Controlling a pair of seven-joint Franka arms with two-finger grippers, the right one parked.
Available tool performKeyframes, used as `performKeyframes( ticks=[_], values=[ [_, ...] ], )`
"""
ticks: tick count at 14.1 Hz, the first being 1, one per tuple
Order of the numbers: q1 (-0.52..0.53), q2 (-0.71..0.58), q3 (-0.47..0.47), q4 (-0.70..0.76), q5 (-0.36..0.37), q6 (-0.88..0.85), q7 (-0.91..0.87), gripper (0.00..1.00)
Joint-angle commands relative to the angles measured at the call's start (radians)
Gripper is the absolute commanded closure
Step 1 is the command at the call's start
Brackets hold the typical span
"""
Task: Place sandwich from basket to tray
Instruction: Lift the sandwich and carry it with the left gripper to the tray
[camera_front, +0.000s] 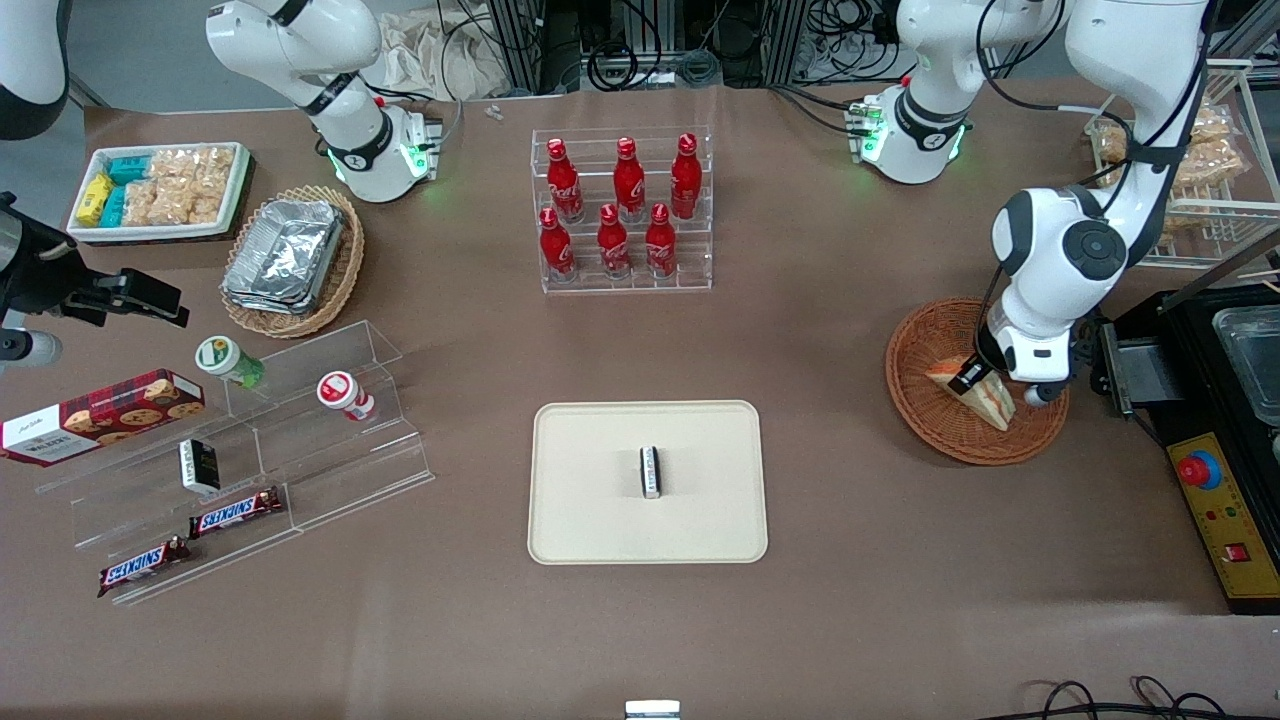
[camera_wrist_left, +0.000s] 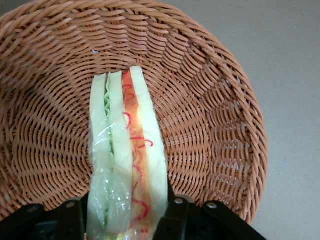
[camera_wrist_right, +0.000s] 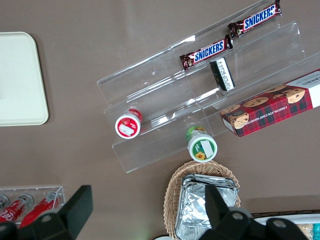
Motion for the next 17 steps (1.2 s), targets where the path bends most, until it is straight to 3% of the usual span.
performKeyframes(
  ticks=[1,6,10,13,17],
  values=[
    [-0.002,0.001,-0.006,0.009,-0.001,-0.03,-0.015,1.0],
    [-0.001,-0.204,-0.004,0.063,0.009,-0.381,0.077,1.0],
    [-0.034,-0.202,-0.042,0.406,-0.006,-0.79,0.2,1.0],
    [-0.089,-0.167,-0.108,0.571,-0.007,-0.88,0.233,1.0],
    [-0.154,-0.067,-0.2,0.666,-0.036,-0.886,0.244,1.0]
  ],
)
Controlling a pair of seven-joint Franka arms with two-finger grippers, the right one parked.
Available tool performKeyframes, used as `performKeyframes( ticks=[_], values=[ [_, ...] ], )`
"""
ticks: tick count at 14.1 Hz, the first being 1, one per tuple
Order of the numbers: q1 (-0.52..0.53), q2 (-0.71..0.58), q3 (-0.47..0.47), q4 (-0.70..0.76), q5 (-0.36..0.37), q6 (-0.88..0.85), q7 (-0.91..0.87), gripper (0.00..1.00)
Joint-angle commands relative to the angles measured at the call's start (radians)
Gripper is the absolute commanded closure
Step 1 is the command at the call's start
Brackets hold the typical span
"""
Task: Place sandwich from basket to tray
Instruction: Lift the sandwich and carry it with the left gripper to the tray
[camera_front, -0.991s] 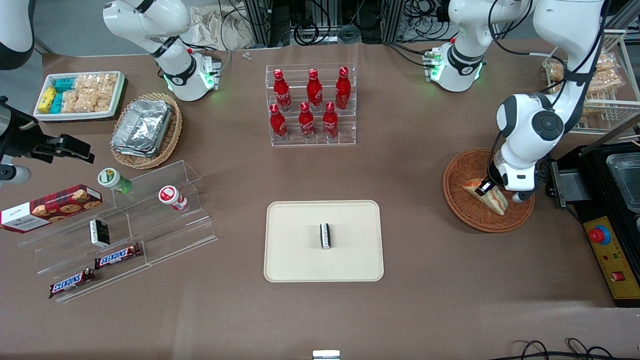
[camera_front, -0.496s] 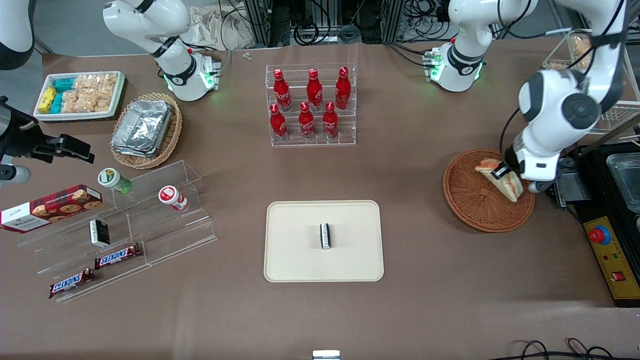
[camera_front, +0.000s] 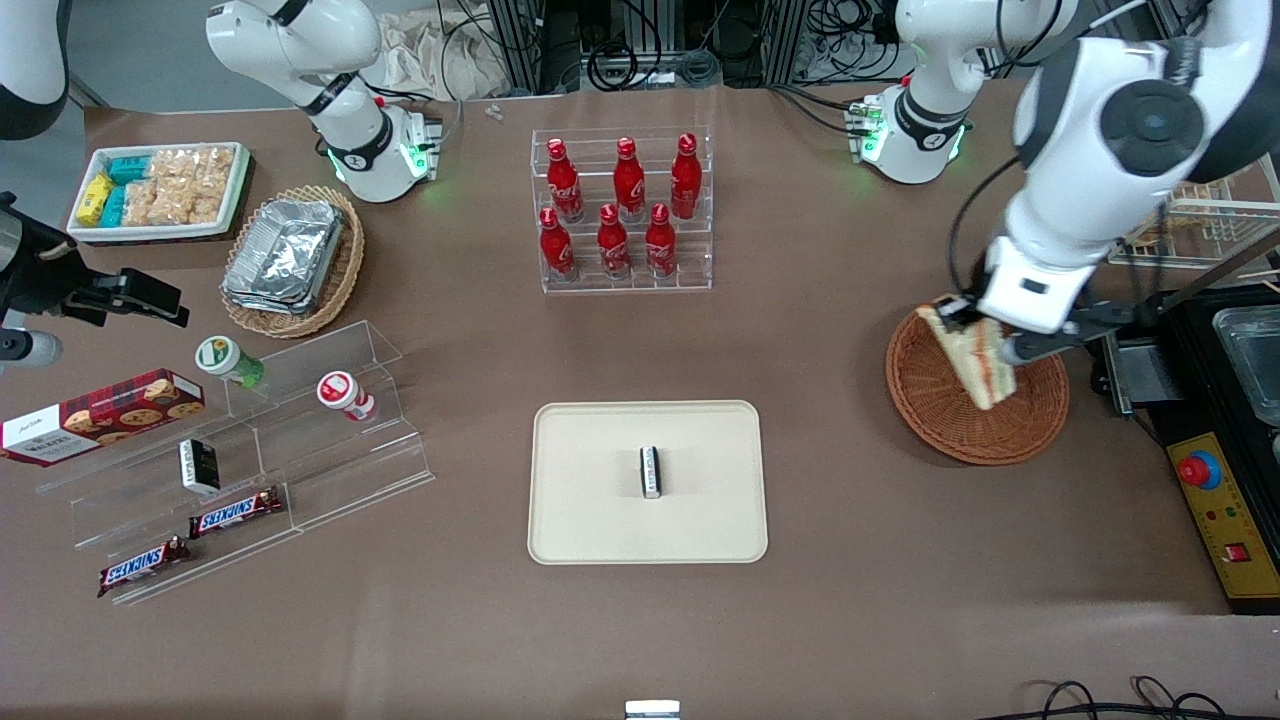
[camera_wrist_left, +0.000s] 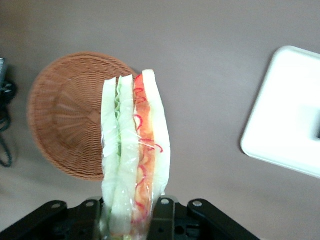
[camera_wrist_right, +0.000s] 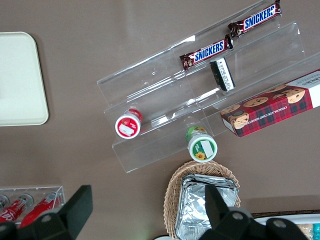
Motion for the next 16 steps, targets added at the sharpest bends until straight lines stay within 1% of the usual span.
performKeyframes(
  ticks=[1,2,4,8,9,10,11,12,13,16],
  values=[
    [-0.021,0.138,-0.044,0.134,-0.039,-0.019,0.021,1.0],
    [-0.022,0.184,-0.064,0.174,-0.042,-0.019,0.023,1.0],
    [-0.051,0.278,-0.098,0.249,-0.024,0.001,0.015,1.0],
    [-0.137,0.433,-0.096,0.276,-0.014,0.192,0.02,1.0],
    [-0.157,0.474,-0.096,0.276,0.027,0.232,0.02,1.0],
    [-0.174,0.522,-0.096,0.277,0.102,0.263,0.012,1.0],
    [-0.18,0.56,-0.096,0.28,0.157,0.289,-0.014,1.0],
    [-0.193,0.588,-0.098,0.291,0.185,0.318,-0.053,1.0],
    [-0.209,0.605,-0.098,0.302,0.197,0.335,-0.076,1.0],
    [-0.234,0.645,-0.096,0.325,0.202,0.345,-0.077,1.0]
  ],
)
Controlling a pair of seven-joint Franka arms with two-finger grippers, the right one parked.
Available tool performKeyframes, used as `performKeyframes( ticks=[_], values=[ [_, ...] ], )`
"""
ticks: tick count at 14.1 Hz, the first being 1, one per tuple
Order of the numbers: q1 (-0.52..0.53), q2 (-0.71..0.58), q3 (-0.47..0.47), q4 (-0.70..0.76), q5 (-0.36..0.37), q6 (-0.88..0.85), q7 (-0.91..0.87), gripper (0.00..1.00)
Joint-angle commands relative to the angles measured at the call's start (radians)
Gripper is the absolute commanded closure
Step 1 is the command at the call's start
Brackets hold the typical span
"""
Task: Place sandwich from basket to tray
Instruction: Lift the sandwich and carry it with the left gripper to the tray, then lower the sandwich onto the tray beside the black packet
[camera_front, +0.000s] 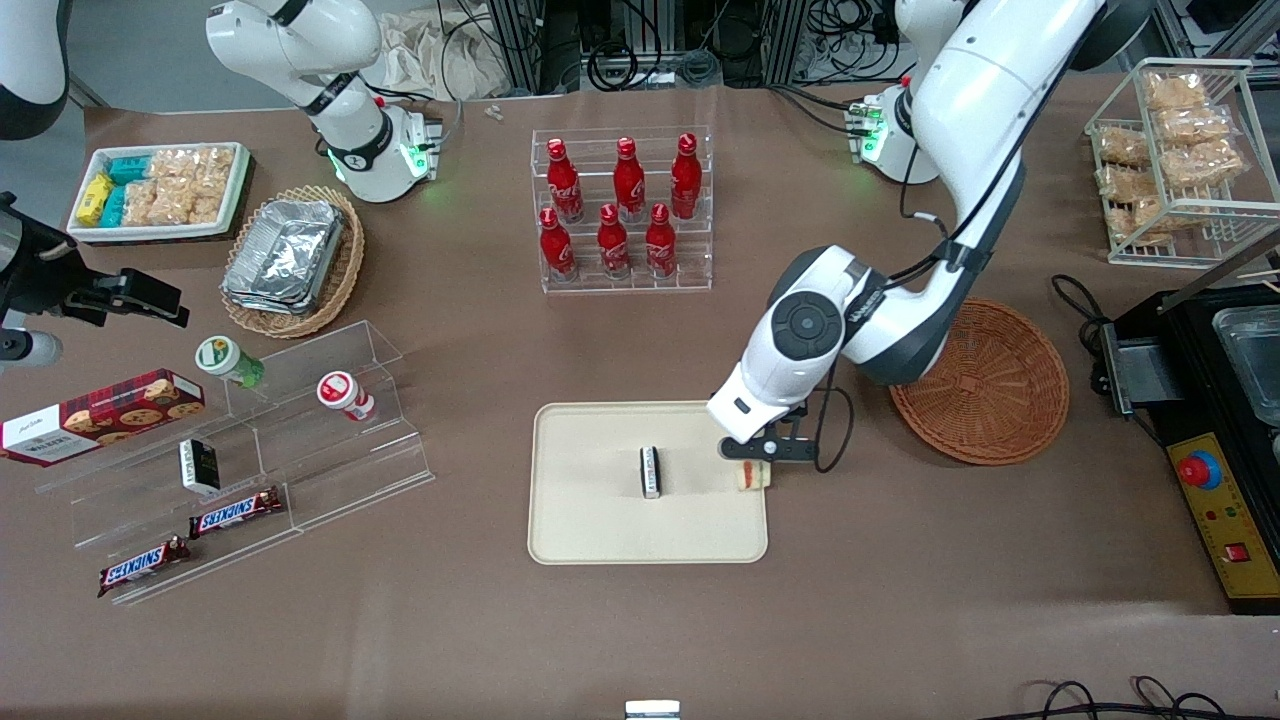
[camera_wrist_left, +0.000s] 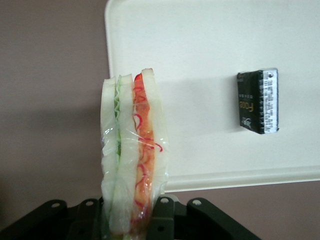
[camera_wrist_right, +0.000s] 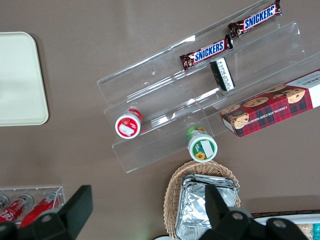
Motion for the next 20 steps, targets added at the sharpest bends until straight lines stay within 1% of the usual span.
performKeyframes(
  ticks=[1,3,5,9,10,11,12,13,18,20],
  values=[
    [-0.028,0.037,0.005,0.055,0.033,0.012,-0.022,1.0],
    [-0.02,0.069,0.008,0.055,0.084,0.074,-0.016,1.0],
    [-0.022,0.099,0.008,0.055,0.113,0.1,-0.018,1.0],
    [-0.022,0.121,0.008,0.055,0.118,0.128,-0.018,1.0],
    [-0.02,0.121,0.008,0.054,0.118,0.128,-0.019,0.94],
    [-0.02,0.123,0.01,0.054,0.116,0.128,-0.024,0.62],
    [-0.019,0.126,0.011,0.052,0.116,0.128,-0.031,0.25],
    [-0.019,0.132,0.011,0.052,0.117,0.128,-0.031,0.0],
    [-0.017,0.138,0.013,0.054,0.114,0.131,-0.034,0.0],
    [-0.012,0.129,0.011,0.054,0.102,0.131,-0.037,0.0]
  ],
)
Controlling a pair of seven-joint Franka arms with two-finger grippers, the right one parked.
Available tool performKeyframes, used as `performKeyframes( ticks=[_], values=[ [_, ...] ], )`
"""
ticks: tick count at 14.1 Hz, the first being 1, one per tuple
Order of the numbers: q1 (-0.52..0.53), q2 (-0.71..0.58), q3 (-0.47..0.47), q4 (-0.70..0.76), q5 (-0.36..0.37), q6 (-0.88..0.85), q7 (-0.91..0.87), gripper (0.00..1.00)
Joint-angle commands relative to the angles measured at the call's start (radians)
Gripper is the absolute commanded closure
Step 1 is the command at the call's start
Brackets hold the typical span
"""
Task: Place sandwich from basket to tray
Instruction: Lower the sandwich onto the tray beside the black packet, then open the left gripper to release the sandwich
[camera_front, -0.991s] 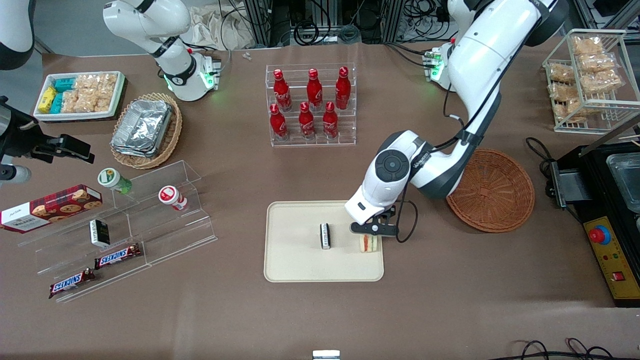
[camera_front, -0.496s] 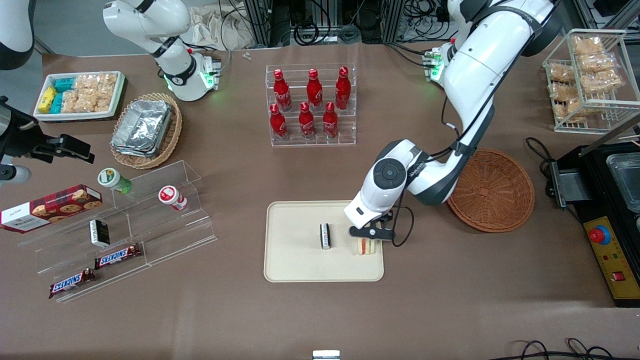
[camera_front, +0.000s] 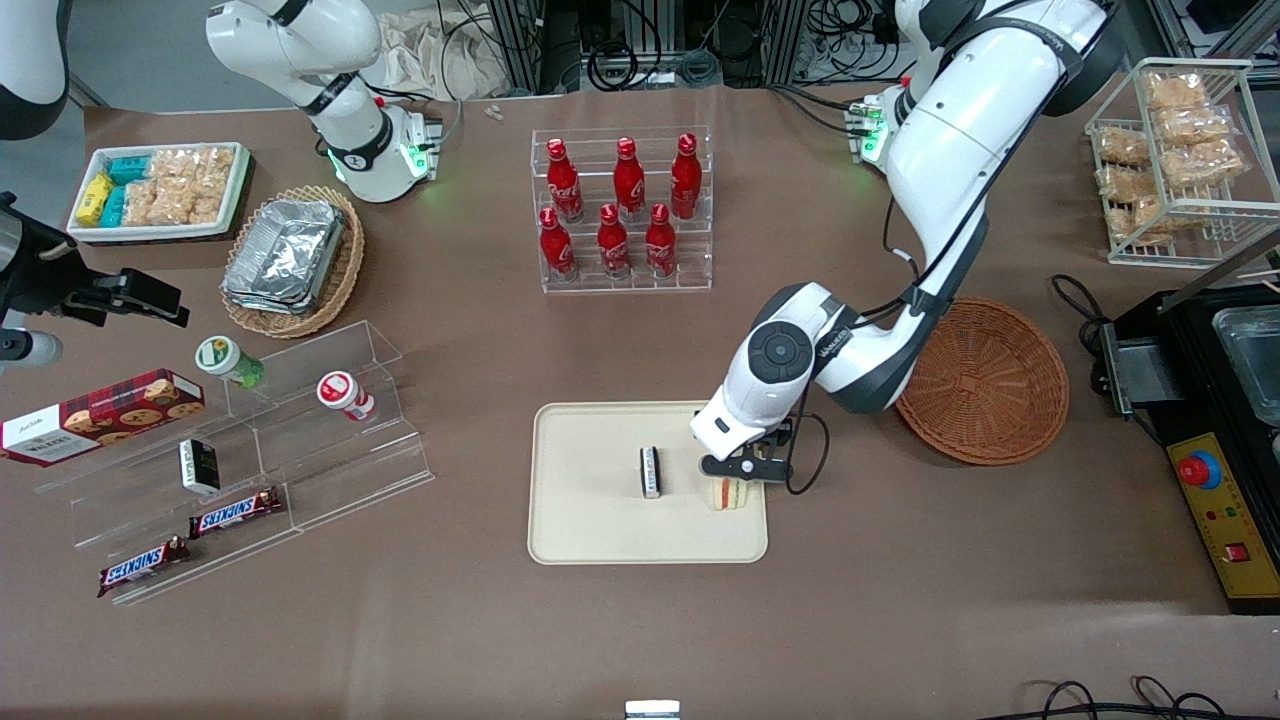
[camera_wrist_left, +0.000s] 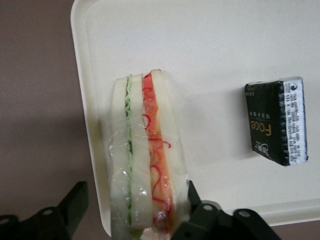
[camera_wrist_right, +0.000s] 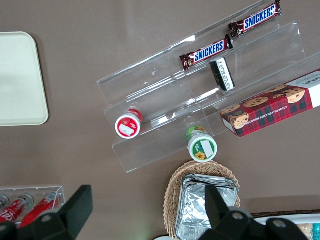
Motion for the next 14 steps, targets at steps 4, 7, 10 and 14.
performKeyframes(
  ticks=[4,7,10,14],
  values=[
    [-0.001,-0.07,-0.005,0.023,0.001,-0.07,-0.144,0.0],
    [0.031,-0.173,-0.004,0.022,-0.059,-0.21,-0.131,0.0],
    [0.067,-0.292,-0.004,0.013,-0.065,-0.351,-0.129,0.0],
    [0.165,-0.456,-0.005,-0.001,-0.066,-0.504,-0.039,0.0]
  ],
)
